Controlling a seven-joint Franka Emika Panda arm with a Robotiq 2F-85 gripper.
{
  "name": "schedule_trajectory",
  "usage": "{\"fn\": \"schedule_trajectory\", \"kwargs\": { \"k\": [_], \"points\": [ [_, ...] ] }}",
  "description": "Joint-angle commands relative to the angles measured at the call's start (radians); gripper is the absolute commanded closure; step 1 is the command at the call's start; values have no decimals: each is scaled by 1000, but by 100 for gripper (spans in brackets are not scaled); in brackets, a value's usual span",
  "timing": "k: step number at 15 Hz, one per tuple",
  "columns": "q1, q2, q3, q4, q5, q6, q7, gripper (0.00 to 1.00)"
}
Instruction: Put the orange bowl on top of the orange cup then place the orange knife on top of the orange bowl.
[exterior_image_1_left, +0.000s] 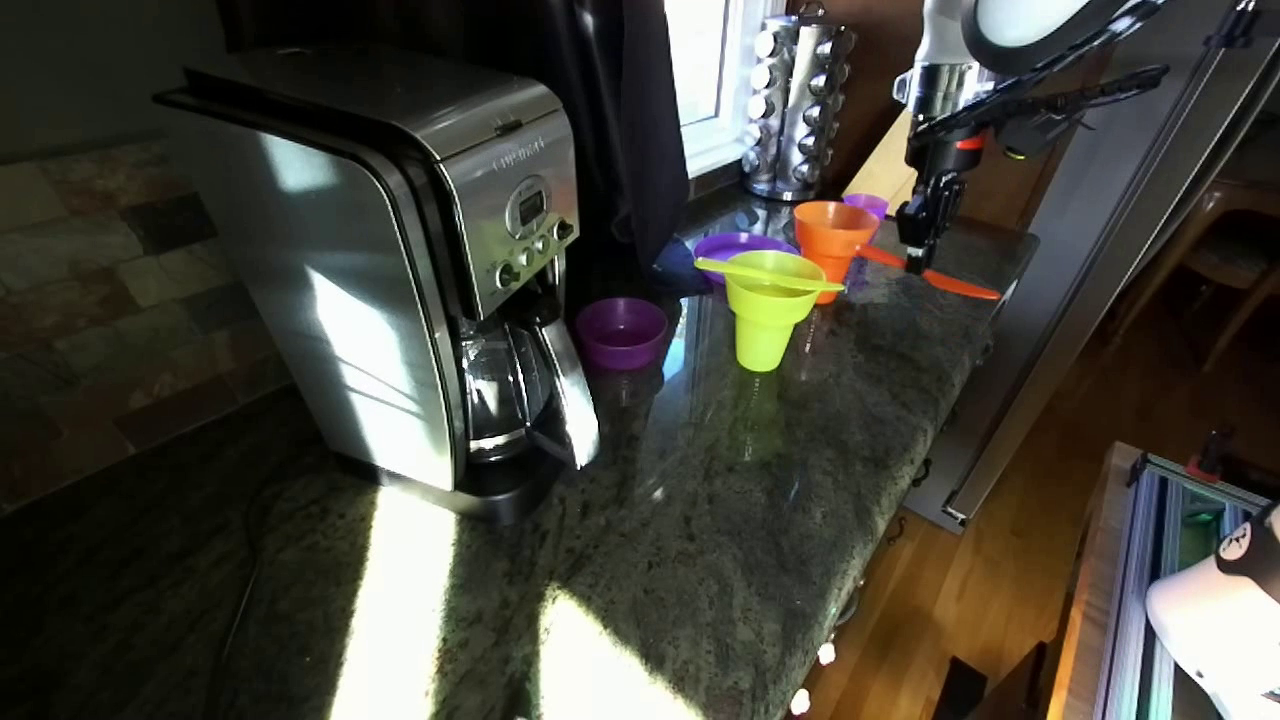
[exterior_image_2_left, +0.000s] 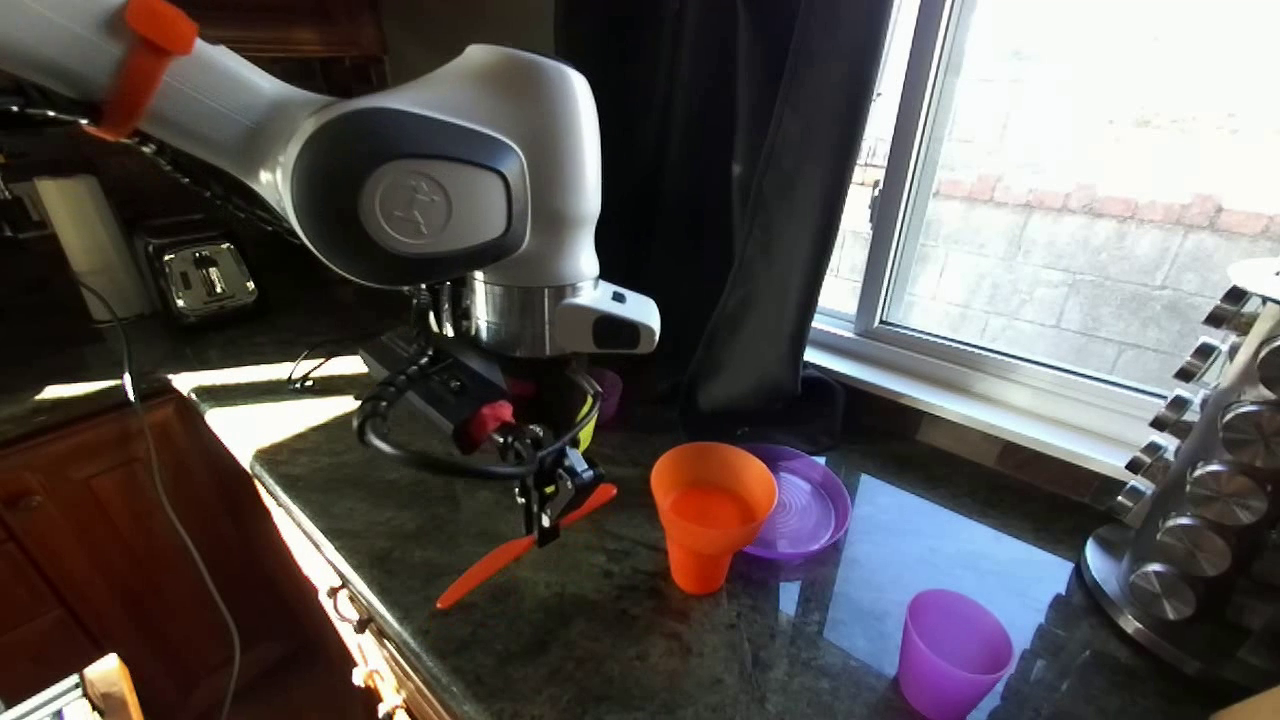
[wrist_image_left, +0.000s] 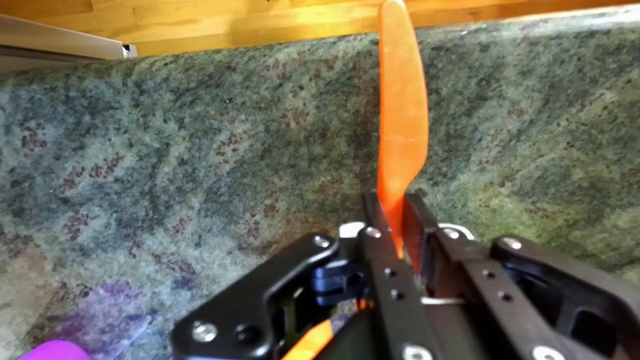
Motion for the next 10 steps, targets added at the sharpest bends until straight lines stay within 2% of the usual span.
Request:
{"fn": "schedule_trajectory", "kwargs": {
  "k": [1,10],
  "points": [
    [0,-58,-20,18,10,-14,-52,96],
    [9,17,-71,206,63,-39,-168,96]
  ]
}}
